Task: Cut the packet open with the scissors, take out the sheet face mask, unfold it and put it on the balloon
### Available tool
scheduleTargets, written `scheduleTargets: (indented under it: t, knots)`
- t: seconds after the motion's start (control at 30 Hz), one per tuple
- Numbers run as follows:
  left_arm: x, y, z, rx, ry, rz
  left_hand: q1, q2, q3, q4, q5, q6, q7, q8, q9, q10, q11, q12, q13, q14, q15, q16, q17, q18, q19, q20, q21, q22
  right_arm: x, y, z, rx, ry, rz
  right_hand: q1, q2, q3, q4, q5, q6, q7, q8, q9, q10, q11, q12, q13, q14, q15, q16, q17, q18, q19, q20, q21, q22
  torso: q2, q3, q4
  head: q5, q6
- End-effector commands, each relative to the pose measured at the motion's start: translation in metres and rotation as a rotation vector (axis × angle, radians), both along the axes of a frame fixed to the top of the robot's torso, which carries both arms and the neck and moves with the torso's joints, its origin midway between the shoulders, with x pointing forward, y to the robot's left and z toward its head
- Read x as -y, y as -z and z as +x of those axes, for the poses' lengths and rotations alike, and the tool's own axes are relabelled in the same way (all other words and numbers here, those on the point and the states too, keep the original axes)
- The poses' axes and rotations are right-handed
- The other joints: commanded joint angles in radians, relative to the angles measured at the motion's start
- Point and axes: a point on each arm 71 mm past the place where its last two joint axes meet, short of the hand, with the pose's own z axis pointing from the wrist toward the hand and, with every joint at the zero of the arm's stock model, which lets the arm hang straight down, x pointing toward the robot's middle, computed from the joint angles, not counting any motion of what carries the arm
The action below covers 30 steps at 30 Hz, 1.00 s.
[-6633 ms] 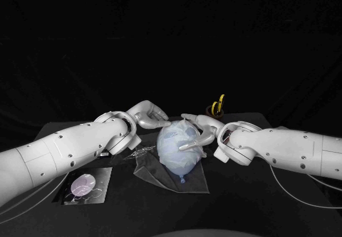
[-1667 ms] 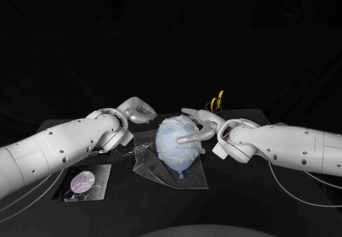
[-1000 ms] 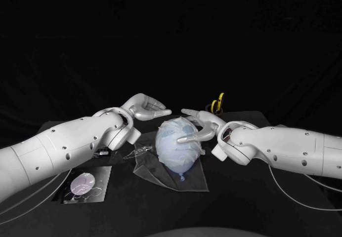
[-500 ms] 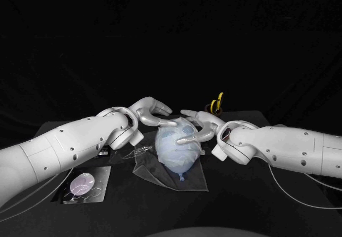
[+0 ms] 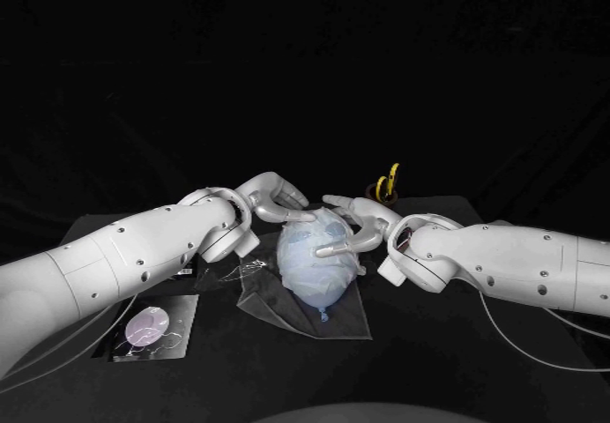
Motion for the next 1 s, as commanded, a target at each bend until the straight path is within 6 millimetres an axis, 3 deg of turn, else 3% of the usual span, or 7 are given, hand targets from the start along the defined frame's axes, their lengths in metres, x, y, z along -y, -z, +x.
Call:
scheduleTargets:
  t: [0.03,0.17,0.33,0.43,0.73,0.9,1.0]
  knots:
    - [-0.0014,-0.0003,0.0031,0.008,-0.036,0.010,0.015,0.029,0.029,-0.004,-0.001,0.026,0.025,0.014,0.002,0.032,-0.011,0.012,0.003,0.030,-0.011,0.012,0.005,-0.001,0.021,-0.001,0.008,0.005,-0.0027,0.0016,-0.0025,-0.008,-0.025,-0.018,0.003,-0.003,-0.003,0.000,-0.003,0.007,0.173,0.004,0.001,-0.006,0.002,0.003,0.000,-0.003,0.001,0.000,-0.001,0.015,0.008,0.000,0.004,0.000,0.000,0.0006,0.0000,-0.001,-0.002]
    - [-0.0014,0.0004,0.0039,-0.001,-0.043,0.012,0.051,0.053,0.065,-0.010,-0.001,0.071,0.003,0.036,0.001,0.090,-0.033,0.023,0.003,0.084,-0.031,0.027,0.015,0.011,0.082,-0.002,0.025,0.020,-0.0033,0.0016,-0.0031,-0.009,-0.027,-0.022,0.004,-0.002,-0.002,0.000,-0.003,0.009,0.173,0.005,0.002,-0.006,0.002,0.004,0.000,-0.003,0.001,0.000,-0.001,0.015,0.008,0.000,0.004,0.000,0.000,0.0005,0.0000,-0.002,-0.006]
    - [-0.0016,0.0013,0.0042,-0.015,-0.047,0.011,0.064,0.067,0.085,-0.006,-0.001,0.094,-0.006,0.043,-0.003,0.119,-0.042,0.020,0.001,0.113,-0.040,0.032,0.022,0.020,0.109,-0.004,0.032,0.025,-0.0034,0.0019,-0.0034,-0.012,-0.029,-0.026,0.005,-0.001,0.001,0.000,-0.003,0.011,0.173,0.006,0.003,-0.005,0.002,0.005,0.000,-0.002,0.001,0.000,0.000,0.015,0.008,0.000,0.004,0.000,0.000,0.0003,0.0003,-0.002,-0.006]
    - [-0.0019,0.0016,0.0045,-0.021,-0.051,0.011,0.075,0.071,0.101,-0.006,-0.001,0.110,-0.012,0.048,-0.006,0.139,-0.048,0.016,0.000,0.132,-0.045,0.036,0.027,0.035,0.145,-0.005,0.042,0.034,-0.0035,0.0021,-0.0036,-0.012,-0.030,-0.029,0.008,0.002,0.004,0.000,-0.003,0.012,0.173,0.006,0.004,-0.005,0.002,0.006,0.000,-0.002,0.001,0.000,0.000,0.015,0.008,0.000,0.004,0.000,-0.001,0.0004,-0.0001,-0.001,-0.007]
    - [-0.0031,0.0011,0.0063,-0.007,-0.072,0.014,0.124,0.039,0.172,-0.003,-0.001,0.154,-0.031,0.061,-0.014,0.212,-0.067,-0.014,-0.002,0.189,-0.062,0.039,0.052,0.107,0.292,-0.004,0.082,0.065,-0.0032,0.0024,-0.0042,-0.011,-0.027,-0.032,0.011,0.004,0.007,-0.001,-0.004,0.012,0.173,0.007,0.004,-0.005,0.002,0.007,0.000,-0.001,0.001,0.000,0.000,0.015,0.009,0.000,0.004,0.000,-0.001,0.0002,0.0004,0.000,-0.010]
    - [-0.0074,0.0003,0.0078,-0.014,-0.103,-0.023,0.092,0.037,0.188,0.001,-0.002,0.142,-0.020,0.051,-0.022,0.203,-0.058,-0.039,-0.004,0.178,-0.057,0.024,0.053,0.106,0.270,-0.001,0.075,0.055,-0.0028,0.0026,-0.0042,-0.012,-0.025,-0.033,0.011,0.004,0.007,-0.001,-0.004,0.012,0.173,0.007,0.004,-0.005,0.002,0.007,0.000,-0.001,0.001,0.000,0.000,0.015,0.009,0.000,0.004,0.000,-0.002,0.0005,0.0009,0.000,-0.007]
    - [-0.0111,0.0010,0.0079,-0.052,-0.121,-0.065,-0.041,0.028,0.147,0.002,-0.003,0.121,-0.001,0.034,-0.033,0.185,-0.042,-0.059,-0.002,0.154,-0.046,0.000,0.050,0.078,0.211,0.000,0.055,0.033,-0.0024,0.0027,-0.0042,-0.011,-0.024,-0.034,0.014,0.005,0.010,-0.001,-0.004,0.012,0.173,0.007,0.004,-0.005,0.002,0.008,-0.001,-0.001,0.001,0.000,0.000,0.015,0.009,0.000,0.004,0.000,-0.001,0.0004,0.0005,0.000,-0.006]
